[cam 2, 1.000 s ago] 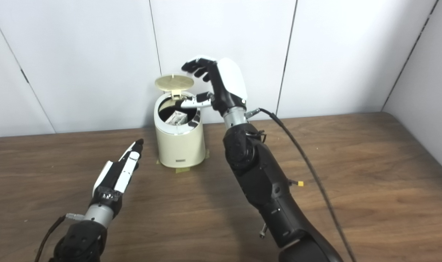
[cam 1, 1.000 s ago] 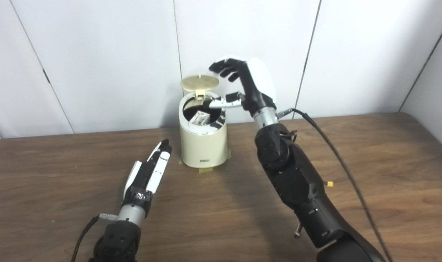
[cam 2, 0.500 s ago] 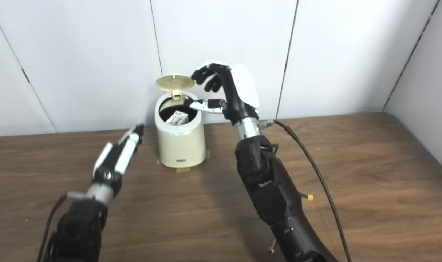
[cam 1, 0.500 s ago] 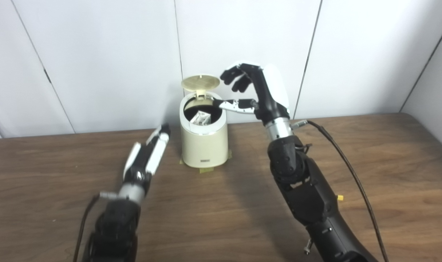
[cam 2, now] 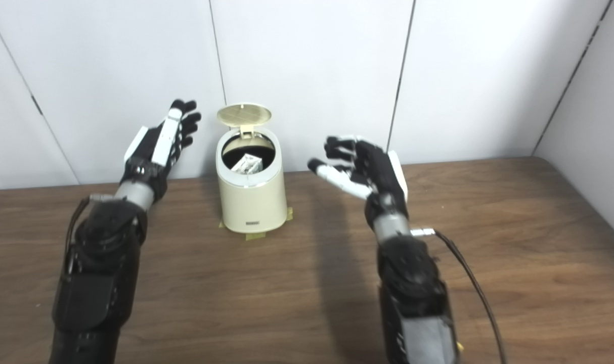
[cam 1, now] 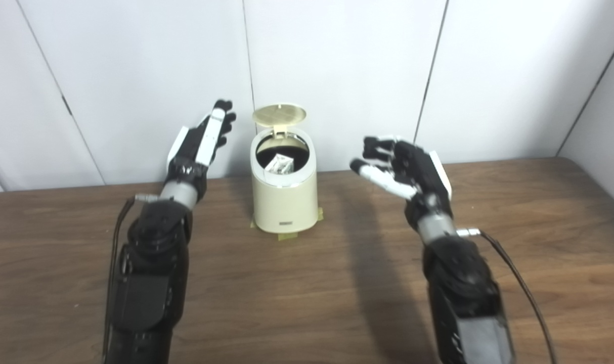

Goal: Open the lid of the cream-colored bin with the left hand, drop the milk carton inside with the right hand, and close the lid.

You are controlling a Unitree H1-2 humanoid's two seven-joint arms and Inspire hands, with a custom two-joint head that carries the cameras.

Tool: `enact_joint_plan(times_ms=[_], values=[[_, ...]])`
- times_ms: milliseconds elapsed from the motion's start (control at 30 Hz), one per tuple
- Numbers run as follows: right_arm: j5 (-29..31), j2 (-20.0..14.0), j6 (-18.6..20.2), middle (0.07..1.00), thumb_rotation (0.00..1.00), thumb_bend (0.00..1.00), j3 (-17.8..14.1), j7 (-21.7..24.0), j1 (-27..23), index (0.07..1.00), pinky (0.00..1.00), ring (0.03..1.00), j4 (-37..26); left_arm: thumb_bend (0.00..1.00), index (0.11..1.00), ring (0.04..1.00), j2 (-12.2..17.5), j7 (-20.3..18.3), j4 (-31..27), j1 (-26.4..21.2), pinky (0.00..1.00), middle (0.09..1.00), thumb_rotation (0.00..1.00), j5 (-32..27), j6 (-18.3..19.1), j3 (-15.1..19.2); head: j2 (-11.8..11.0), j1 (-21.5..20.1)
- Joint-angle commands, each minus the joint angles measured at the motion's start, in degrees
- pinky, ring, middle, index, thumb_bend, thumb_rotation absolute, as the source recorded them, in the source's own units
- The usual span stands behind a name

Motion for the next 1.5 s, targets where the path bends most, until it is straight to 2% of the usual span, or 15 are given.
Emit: enact_joint_plan(times_ms=[0, 200, 267, 367, 633, 800, 833, 933, 1033, 1133, 1300, 1400, 1467], values=[[2.9, -0.3, -1.2, 0.818, 0.36, 0.54, -0.9, 0.9, 0.1, 0.736, 0.71, 0.776, -2.4, 0.55, 0.944, 0.938, 0.8, 0.3, 0.0, -4.8, 0.95, 0.920, 1.00, -0.3, -0.3, -0.1, 0.1, 0.1], [7.4, 0.9, -1.6, 0.863, 0.54, 0.55, -2.0, 0.4, 6.1, 0.797, 0.81, 0.857, -2.9, 0.51, 0.934, 0.931, 1.6, 0.3, 3.4, -8.6, 0.94, 0.919, 0.99, 0.1, -0.8, -0.3, 0.5, 0.0], [6.9, 1.1, -2.3, 0.861, 0.53, 0.56, -1.3, 0.1, 7.6, 0.799, 0.80, 0.853, -2.7, 0.51, 0.920, 0.925, 2.1, 0.2, 4.2, -9.5, 0.94, 0.909, 1.00, 0.7, -1.3, -1.0, 0.3, 0.1], [6.0, 1.2, -4.4, 0.860, 0.52, 0.55, 0.1, -0.1, 9.0, 0.793, 0.80, 0.848, -1.4, 0.52, 0.915, 0.927, 3.0, -0.7, 5.1, -10.6, 0.93, 0.910, 1.00, 1.5, -2.1, -2.6, 0.1, 0.6], [1.9, -0.1, -5.7, 0.881, 0.70, 0.53, 4.1, -0.8, 10.9, 0.869, 0.82, 0.863, -0.4, 0.46, 0.902, 0.925, 4.6, -2.3, 7.7, -13.2, 0.93, 0.892, 1.00, 4.0, -3.4, -6.9, -0.3, 1.9], [2.2, -0.4, -7.1, 0.889, 0.76, 0.52, 3.9, -0.8, 11.7, 0.881, 0.83, 0.872, 0.7, 0.45, 0.871, 0.908, 6.3, -5.3, 9.2, -14.6, 0.93, 0.851, 1.00, 5.7, -5.4, -10.6, -0.9, 2.4], [2.5, -0.5, -7.3, 0.896, 0.80, 0.52, 3.7, -0.7, 11.8, 0.887, 0.84, 0.877, 1.0, 0.46, 0.858, 0.906, 6.6, -5.6, 9.2, -14.8, 0.93, 0.837, 1.00, 6.2, -5.4, -11.2, -0.8, 2.5], [3.1, -0.6, -6.7, 0.909, 0.85, 0.54, 3.3, -0.6, 12.0, 0.896, 0.86, 0.885, 1.1, 0.48, 0.850, 0.902, 7.4, -6.8, 8.5, -15.1, 0.94, 0.824, 1.00, 8.0, -5.6, -13.4, -0.5, 2.5], [2.9, -0.6, -6.6, 0.911, 0.86, 0.56, 3.1, -0.9, 11.9, 0.898, 0.85, 0.883, 1.6, 0.50, 0.854, 0.883, 7.8, -7.6, 8.3, -15.4, 0.96, 0.818, 1.00, 9.4, -6.2, -14.8, -0.3, 2.6], [2.9, 0.0, -7.0, 0.897, 0.83, 0.58, 2.6, -1.7, 11.8, 0.910, 0.82, 0.863, 2.5, 0.50, 0.858, 0.842, 7.8, -7.6, 9.0, -15.9, 0.97, 0.799, 1.00, 10.6, -7.2, -15.6, 0.0, 2.1], [3.2, 0.5, -7.4, 0.891, 0.79, 0.55, 2.1, -2.4, 11.5, 0.951, 0.81, 0.861, 3.3, 0.51, 0.863, 0.860, 8.4, -8.1, 8.1, -16.4, 1.00, 0.767, 1.00, 13.7, -7.2, -17.4, 0.6, 1.6], [3.3, 0.4, -6.4, 0.890, 0.79, 0.55, 2.0, -2.4, 11.2, 0.945, 0.81, 0.859, 3.3, 0.51, 0.861, 0.841, 9.1, -8.5, 6.2, -15.9, 0.97, 0.739, 1.00, 16.3, -7.6, -18.6, 0.9, 1.5], [3.4, 0.1, -5.4, 0.894, 0.81, 0.54, 2.0, -2.3, 11.0, 0.942, 0.81, 0.859, 3.2, 0.52, 0.862, 0.826, 10.0, -9.1, 4.3, -15.3, 0.91, 0.729, 1.00, 18.1, -8.3, -19.6, 1.0, 1.2]])
